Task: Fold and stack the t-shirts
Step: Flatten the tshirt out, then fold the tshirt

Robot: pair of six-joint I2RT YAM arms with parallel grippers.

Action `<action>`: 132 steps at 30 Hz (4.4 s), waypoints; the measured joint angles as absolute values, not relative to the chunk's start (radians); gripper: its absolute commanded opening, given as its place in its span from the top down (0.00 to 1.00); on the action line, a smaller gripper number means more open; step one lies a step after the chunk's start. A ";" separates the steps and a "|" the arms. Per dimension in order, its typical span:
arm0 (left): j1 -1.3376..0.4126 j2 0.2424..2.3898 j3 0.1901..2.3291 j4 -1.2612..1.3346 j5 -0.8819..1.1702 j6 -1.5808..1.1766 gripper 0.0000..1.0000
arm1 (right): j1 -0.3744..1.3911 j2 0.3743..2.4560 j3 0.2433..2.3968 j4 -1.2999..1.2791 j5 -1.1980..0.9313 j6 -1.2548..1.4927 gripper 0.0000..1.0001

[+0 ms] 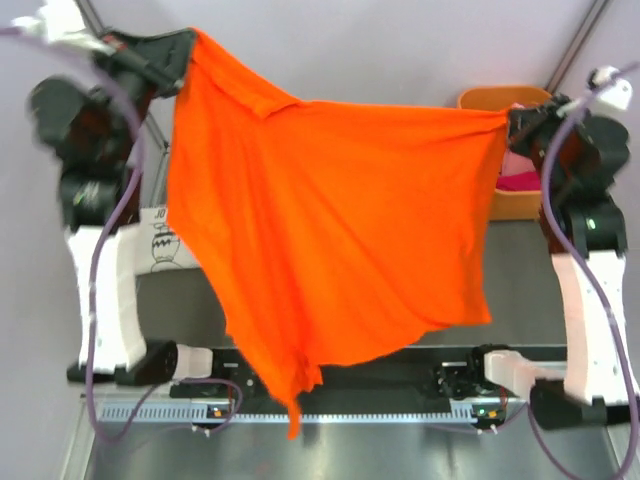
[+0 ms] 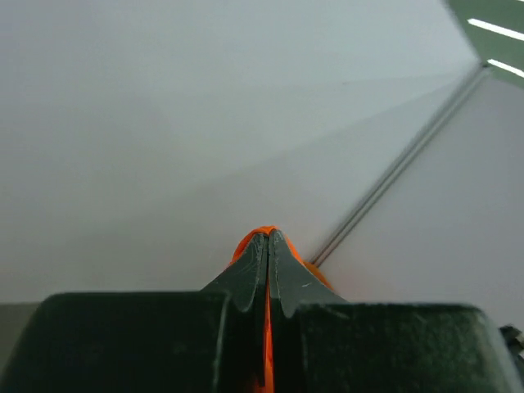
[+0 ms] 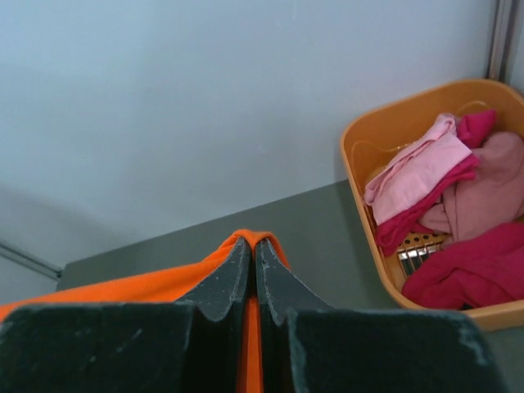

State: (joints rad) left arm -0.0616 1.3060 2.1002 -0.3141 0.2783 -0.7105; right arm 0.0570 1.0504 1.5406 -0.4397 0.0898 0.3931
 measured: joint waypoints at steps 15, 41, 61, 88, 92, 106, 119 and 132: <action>0.087 1.859 2.423 -0.126 0.320 -0.905 1.00 | -0.075 1.686 2.209 -0.564 -0.127 0.484 1.00; 0.097 1.417 1.241 0.036 0.426 -0.833 1.00 | -0.108 1.596 1.194 -0.143 -0.465 0.559 1.00; 0.099 0.803 0.804 -0.370 0.426 -0.692 1.00 | -0.104 1.106 0.678 -0.169 -0.431 0.487 1.00; 0.099 0.905 0.807 -0.546 0.421 -0.680 1.00 | -0.067 1.032 0.594 -0.338 -0.267 0.447 1.00; 0.099 1.035 0.878 -0.514 0.418 -0.679 1.00 | -0.053 1.143 0.681 -0.321 -0.241 0.446 1.00; 0.099 1.449 1.159 -0.448 0.390 -0.677 1.00 | 0.011 1.436 0.918 -0.280 -0.113 0.447 1.00; 0.087 1.745 1.353 -0.418 0.404 -0.685 1.00 | 0.044 1.583 0.982 -0.207 -0.047 0.472 1.00; 0.026 1.884 1.573 -0.445 0.372 -0.678 1.00 | 0.064 1.641 1.016 -0.159 -0.009 0.479 1.00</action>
State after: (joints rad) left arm 0.0261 1.8839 1.5734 -0.4454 0.3721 -0.6781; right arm 0.0635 1.6413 1.0161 -0.1585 -0.0086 0.4786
